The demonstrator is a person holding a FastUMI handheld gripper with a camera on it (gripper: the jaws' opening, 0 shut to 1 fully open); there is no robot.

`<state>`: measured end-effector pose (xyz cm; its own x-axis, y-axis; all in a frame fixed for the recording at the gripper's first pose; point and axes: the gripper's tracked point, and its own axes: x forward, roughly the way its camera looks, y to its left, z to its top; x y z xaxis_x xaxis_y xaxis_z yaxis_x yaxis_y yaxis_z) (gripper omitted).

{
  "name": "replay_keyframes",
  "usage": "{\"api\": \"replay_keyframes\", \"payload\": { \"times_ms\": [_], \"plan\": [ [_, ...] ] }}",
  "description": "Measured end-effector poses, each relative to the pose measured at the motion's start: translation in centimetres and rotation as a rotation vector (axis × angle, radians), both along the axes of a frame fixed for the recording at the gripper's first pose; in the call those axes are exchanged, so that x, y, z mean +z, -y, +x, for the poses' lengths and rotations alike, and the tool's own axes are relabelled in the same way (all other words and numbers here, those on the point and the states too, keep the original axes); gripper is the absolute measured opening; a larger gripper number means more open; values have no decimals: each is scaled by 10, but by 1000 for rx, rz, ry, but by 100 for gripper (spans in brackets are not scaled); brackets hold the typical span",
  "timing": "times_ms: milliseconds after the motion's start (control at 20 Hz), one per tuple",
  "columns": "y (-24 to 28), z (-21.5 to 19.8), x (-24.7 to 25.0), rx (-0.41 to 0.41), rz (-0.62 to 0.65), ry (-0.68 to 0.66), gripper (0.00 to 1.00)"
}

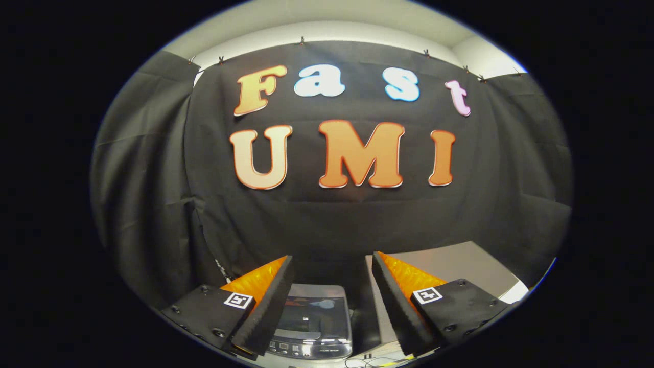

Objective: Put the clothes into the washing machine and then close the washing machine lid.

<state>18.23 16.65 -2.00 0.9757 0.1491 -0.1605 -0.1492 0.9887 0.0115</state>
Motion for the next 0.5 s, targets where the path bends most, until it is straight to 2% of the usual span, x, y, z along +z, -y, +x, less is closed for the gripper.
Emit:
{"api": "replay_keyframes", "payload": {
  "times_ms": [300,500],
  "plan": [
    [74,-29,26,-87,25,74,98],
    [112,-39,39,-101,27,118,98]
  ]
}}
